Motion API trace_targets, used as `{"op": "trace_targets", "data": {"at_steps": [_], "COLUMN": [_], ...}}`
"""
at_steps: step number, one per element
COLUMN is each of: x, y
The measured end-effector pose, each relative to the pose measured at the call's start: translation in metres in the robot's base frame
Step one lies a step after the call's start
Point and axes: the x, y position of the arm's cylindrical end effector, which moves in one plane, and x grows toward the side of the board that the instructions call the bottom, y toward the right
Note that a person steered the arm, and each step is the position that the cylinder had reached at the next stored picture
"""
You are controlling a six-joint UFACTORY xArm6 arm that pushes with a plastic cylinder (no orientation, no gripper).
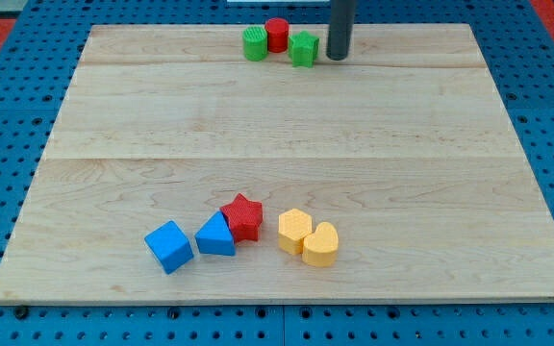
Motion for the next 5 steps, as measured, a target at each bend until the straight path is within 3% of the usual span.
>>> {"op": "trace_targets", "data": {"at_steps": [2, 4, 5], "x": [-0.002, -0.002, -0.002], "y": [-0.028, 0.080, 0.089]}}
